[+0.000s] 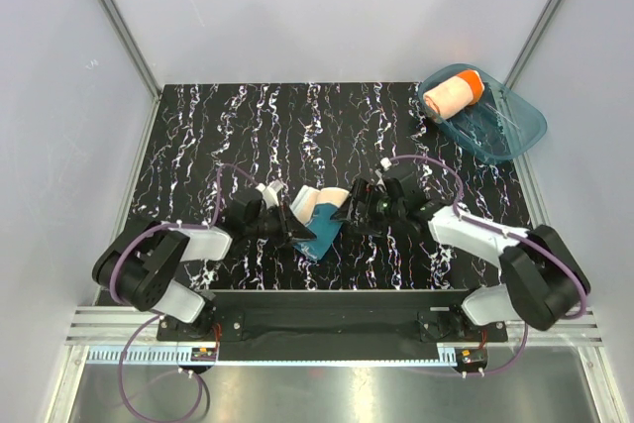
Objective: Roll the towels
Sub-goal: Roll the towel
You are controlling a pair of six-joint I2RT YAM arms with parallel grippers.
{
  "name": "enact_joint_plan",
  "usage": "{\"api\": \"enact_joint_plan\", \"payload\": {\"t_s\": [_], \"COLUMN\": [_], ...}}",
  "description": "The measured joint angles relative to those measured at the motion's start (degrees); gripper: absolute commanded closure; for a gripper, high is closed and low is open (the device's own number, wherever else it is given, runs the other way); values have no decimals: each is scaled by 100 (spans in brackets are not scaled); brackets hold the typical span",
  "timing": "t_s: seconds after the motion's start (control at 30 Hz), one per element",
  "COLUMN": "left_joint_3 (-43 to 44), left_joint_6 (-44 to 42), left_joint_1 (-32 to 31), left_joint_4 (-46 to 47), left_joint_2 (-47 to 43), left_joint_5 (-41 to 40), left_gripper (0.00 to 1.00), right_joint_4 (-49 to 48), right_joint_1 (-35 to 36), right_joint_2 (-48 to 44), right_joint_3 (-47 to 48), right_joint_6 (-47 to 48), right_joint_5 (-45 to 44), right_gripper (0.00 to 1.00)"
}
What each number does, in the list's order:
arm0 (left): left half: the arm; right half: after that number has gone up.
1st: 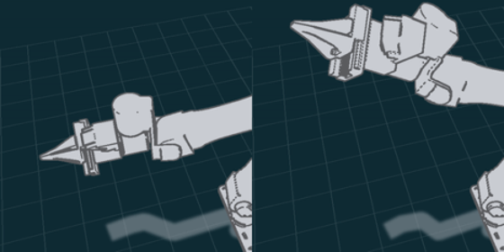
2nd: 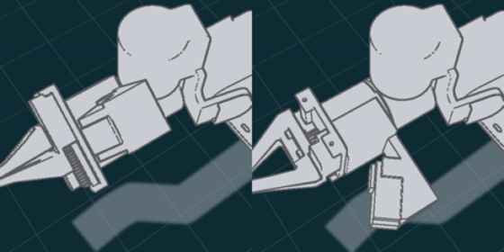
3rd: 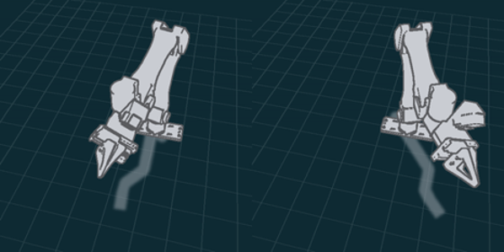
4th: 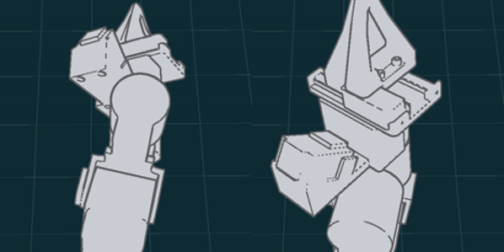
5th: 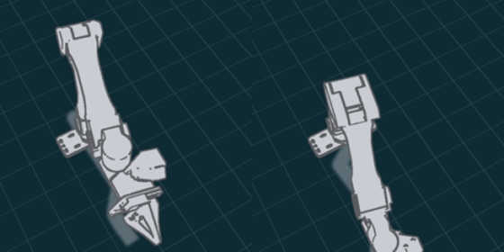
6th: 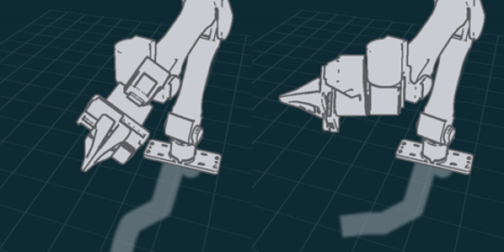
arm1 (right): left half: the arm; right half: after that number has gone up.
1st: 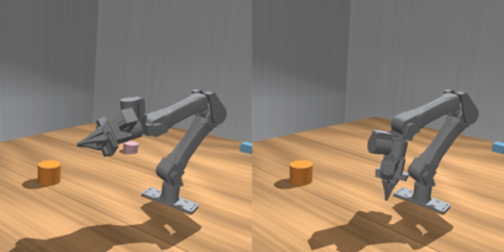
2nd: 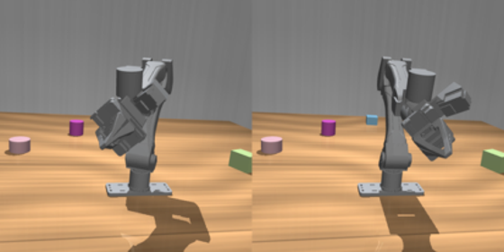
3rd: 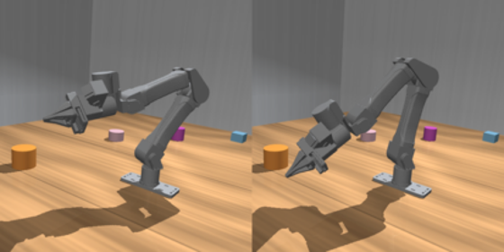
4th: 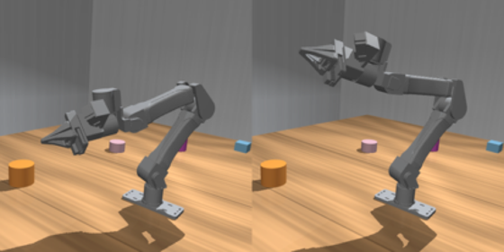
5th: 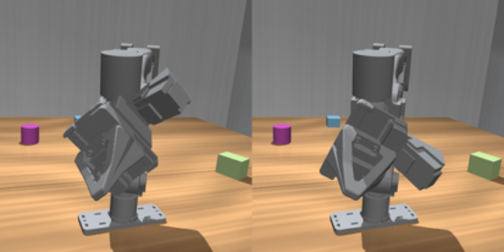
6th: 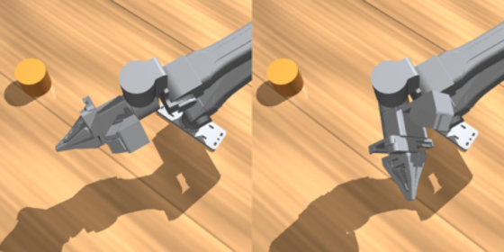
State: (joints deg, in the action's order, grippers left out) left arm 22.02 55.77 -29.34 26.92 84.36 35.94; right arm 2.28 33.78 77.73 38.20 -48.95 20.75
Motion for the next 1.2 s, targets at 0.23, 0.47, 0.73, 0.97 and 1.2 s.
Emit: {"api": "enact_joint_plan", "payload": {"t_s": [0.23,0.47,0.73,0.97,1.2], "left_joint_3": [-52,-50,52,254,848], "left_joint_6": [463,673,553,-164,-1104], "left_joint_1": [151,286,339,341,107], "left_joint_4": [472,748,459,-922,-3071], "left_joint_2": [422,739,739,44,-1145], "left_joint_5": [273,566,564,61,-1364], "left_gripper": [100,100,79,39,28], "right_joint_4": [-699,-1180,-1250,-291,898], "right_joint_1": [107,240,326,448,601], "right_joint_2": [741,1255,1777,1891,2002], "right_joint_3": [0,57,505,1165,1884], "right_joint_6": [-151,-234,-240,-61,105], "right_joint_5": [0,24,74,-164,-511], "right_gripper": [0,21,76,88,89]}}
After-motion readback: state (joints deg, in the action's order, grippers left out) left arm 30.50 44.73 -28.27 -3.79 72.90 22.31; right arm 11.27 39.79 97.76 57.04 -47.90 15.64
